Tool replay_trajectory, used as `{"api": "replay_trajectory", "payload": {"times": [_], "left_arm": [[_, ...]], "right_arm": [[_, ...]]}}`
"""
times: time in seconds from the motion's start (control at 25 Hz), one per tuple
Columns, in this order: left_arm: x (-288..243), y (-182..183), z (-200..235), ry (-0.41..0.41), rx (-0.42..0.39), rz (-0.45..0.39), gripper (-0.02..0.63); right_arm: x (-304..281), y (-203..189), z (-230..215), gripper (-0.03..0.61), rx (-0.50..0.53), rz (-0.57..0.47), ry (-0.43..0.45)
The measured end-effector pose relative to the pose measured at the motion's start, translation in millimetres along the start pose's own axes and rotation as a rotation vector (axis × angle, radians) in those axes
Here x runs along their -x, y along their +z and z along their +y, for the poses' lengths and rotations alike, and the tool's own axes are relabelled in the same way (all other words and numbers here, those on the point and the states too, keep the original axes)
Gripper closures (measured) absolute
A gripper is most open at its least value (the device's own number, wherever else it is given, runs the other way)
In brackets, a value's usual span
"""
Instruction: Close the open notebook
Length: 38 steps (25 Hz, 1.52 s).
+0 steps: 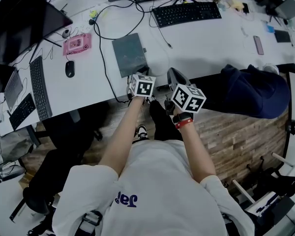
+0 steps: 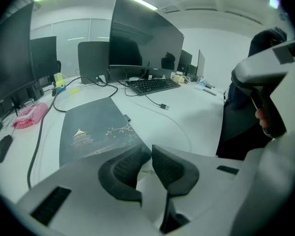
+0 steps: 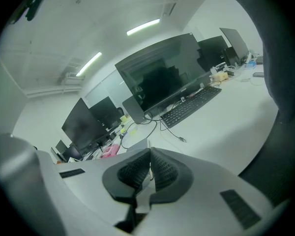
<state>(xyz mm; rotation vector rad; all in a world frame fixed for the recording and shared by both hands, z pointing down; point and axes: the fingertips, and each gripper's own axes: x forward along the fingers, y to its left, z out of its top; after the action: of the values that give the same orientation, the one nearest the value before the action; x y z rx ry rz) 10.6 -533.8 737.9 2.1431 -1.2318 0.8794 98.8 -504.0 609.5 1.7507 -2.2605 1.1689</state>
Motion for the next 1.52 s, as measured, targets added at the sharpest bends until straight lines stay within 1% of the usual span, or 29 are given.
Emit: {"api": "replay_trajectory", "payload": {"times": [0.16,0.28,0.4,0.52,0.56,0.68,0.8,0.88,1.0,1.08,1.32,1.52], "left_arm": [[9.8,4.7,-0.7,-0.064,0.033,-0.036,0.532],[26.9,10.3,3.4,-0.064,0.052,-0.085,0.526],[53.3,19.4,12.1,-0.046,0.069,-0.139,0.526],[86.2,30.7,21.0,-0.012,0.046,-0.209,0.529],[97.6,31.9,23.4,-0.003,0.046,-0.219,0.530],[134.5,35.4,31.3,0.019,0.065,-0.252,0.529],[173.2,39.8,41.2,0.047,0.074,-0.314,0.531],[198.9,41.4,47.8,0.069,0.080,-0.359,0.543],[235.0,39.1,55.8,0.092,0.105,-0.425,0.546],[257.1,33.1,60.8,0.111,0.118,-0.459,0.574],[309.1,6.9,67.5,0.154,0.137,-0.506,0.591],[345.2,-6.3,62.9,0.169,0.133,-0.548,0.592]], "right_arm": [[2.4,3.5,5.3,0.578,-0.002,-0.010,0.012],[5.0,5.3,15.6,0.578,0.013,-0.015,0.028],[8.8,7.5,29.1,0.578,0.035,-0.022,0.048],[15.6,7.3,45.5,0.578,0.063,-0.028,0.069],[18.2,7.4,51.5,0.577,0.069,-0.030,0.077],[26.6,7.7,71.0,0.577,0.086,-0.039,0.102],[35.6,6.4,91.5,0.578,0.120,-0.044,0.126],[42.6,3.7,103.8,0.578,0.148,-0.048,0.143],[55.7,-2.9,118.6,0.578,0.195,-0.054,0.161],[65.7,-9.2,128.0,0.578,0.223,-0.055,0.171],[98.1,-18.4,149.8,0.578,0.274,-0.094,0.183],[125.1,-27.6,167.0,0.578,0.363,-0.133,0.185]]}}
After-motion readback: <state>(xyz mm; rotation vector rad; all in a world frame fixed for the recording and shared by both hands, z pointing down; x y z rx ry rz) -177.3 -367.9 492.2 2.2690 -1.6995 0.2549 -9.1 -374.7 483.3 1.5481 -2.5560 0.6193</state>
